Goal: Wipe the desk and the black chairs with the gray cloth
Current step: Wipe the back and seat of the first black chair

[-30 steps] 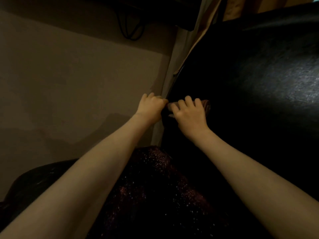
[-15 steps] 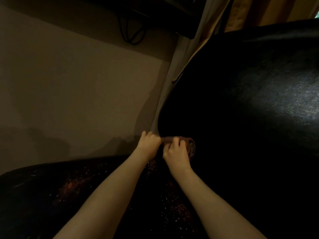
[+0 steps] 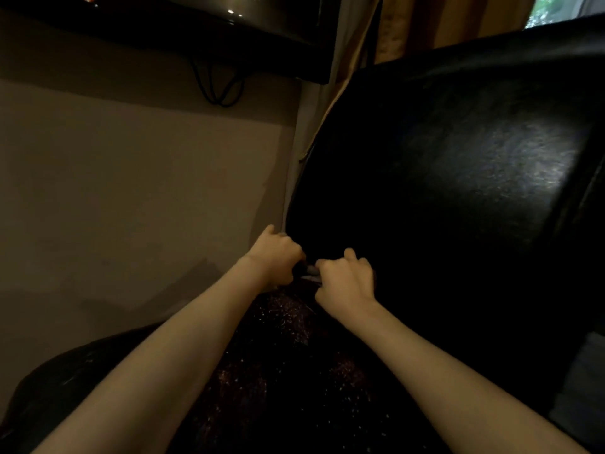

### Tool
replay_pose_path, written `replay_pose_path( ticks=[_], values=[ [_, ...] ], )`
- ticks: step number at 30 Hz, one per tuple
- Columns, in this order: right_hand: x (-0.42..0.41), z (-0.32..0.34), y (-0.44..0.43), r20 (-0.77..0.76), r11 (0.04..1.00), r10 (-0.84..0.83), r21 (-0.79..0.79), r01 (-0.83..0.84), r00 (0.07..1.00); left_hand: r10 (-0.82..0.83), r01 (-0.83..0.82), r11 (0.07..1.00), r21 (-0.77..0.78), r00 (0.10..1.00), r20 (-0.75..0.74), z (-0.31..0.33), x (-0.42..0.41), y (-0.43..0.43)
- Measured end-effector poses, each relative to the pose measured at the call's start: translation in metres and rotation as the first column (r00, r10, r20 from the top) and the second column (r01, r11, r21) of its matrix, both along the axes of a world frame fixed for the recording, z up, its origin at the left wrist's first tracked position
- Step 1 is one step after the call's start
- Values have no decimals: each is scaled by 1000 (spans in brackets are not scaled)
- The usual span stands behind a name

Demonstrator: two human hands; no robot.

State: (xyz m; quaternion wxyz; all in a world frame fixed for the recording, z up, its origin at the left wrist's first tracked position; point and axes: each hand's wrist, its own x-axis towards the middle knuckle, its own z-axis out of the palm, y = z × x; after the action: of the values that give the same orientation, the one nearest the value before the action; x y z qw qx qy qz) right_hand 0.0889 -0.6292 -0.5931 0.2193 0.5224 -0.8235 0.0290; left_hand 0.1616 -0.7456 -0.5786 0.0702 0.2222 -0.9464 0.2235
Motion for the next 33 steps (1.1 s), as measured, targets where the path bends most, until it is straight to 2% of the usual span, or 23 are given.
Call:
replay_pose_path(
  ticks=[5,10,13,16,19,22,24,26,33],
  values=[
    [-3,13,30,24,996,-18,-92,20,1000,-106,104,993,-55,993,-48,16,-7,21],
    [4,-3,64,268,986,-45,-146,86,962,-261,268,962,-60,960,105,22,-10,38],
    [1,-14,80,253,985,-79,-129,115,964,-297,310,948,-68,943,150,13,-19,46],
    [-9,-25,102,240,981,-122,-119,154,963,-349,351,936,12,925,154,3,-29,65],
    [-19,-48,129,203,976,-179,-85,199,963,-393,405,914,-34,901,184,-12,-47,91],
    [-33,-79,146,236,971,-235,11,239,943,-396,448,885,-122,866,304,-37,-71,113],
    [-43,-94,151,379,964,-256,38,262,889,-373,452,878,-156,852,368,-51,-86,121],
    [-52,-99,153,469,966,-241,35,255,850,-355,424,894,-145,868,348,-56,-93,124],
    [-62,-111,155,439,981,-167,-12,192,883,-285,340,929,-145,908,306,-69,-93,132]
  ],
)
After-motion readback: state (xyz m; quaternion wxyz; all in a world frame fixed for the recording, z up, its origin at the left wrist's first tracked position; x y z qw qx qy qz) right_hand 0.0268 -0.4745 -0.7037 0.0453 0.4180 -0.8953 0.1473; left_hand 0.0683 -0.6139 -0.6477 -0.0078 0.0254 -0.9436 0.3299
